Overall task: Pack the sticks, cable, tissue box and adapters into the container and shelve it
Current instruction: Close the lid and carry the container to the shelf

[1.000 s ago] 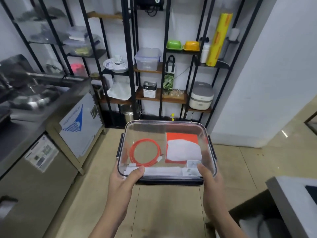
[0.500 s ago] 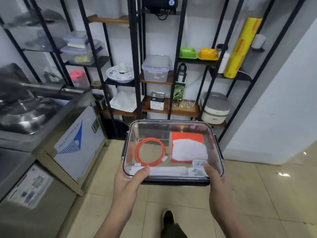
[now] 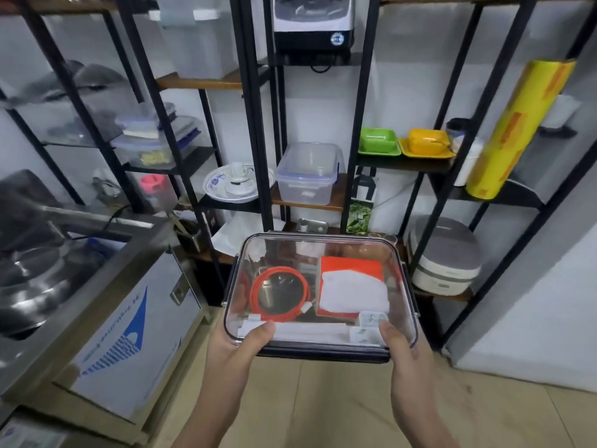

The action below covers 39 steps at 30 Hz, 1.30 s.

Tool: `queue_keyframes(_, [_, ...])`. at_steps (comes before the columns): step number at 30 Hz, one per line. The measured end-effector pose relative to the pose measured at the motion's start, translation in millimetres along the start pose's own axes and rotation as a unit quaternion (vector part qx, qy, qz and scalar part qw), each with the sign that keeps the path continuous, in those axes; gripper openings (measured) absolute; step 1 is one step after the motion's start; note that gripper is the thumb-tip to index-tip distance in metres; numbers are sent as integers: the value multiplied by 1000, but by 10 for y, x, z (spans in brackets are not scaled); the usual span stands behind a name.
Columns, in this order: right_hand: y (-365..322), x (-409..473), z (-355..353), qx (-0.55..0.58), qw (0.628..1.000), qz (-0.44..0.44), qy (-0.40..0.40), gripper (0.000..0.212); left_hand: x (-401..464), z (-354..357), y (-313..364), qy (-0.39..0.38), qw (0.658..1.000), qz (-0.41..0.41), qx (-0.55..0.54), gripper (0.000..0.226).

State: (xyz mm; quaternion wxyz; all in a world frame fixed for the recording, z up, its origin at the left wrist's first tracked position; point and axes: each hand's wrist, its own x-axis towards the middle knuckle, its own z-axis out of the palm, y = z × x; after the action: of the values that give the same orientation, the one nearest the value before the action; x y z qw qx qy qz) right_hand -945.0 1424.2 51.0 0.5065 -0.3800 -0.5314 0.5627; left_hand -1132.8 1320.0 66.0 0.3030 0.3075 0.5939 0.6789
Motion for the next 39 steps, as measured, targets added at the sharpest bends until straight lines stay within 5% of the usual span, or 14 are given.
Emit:
queue_keyframes(7, [13, 865, 250, -19, 999, 10, -33, 47, 889, 101, -41, -14, 998, 29, 47, 63])
queue_keyframes(15, [147, 1706, 673, -86, 994, -17, -72, 64, 2041, -49, -254, -88, 996, 16, 16, 115])
queue_keyframes(24, [241, 2653, 1283, -143, 987, -10, -78, 90, 3375, -206, -351, -133, 991, -12, -2, 81])
queue_keyframes(31, [459, 3115, 1448, -161, 983, 12, -85, 87, 3991, -206, -432, -195, 981, -3, 20, 100])
queue_keyframes(39, [659, 3629, 1430, -190, 979, 39, -60, 100, 4402, -17, -506, -169, 984, 22, 46, 112])
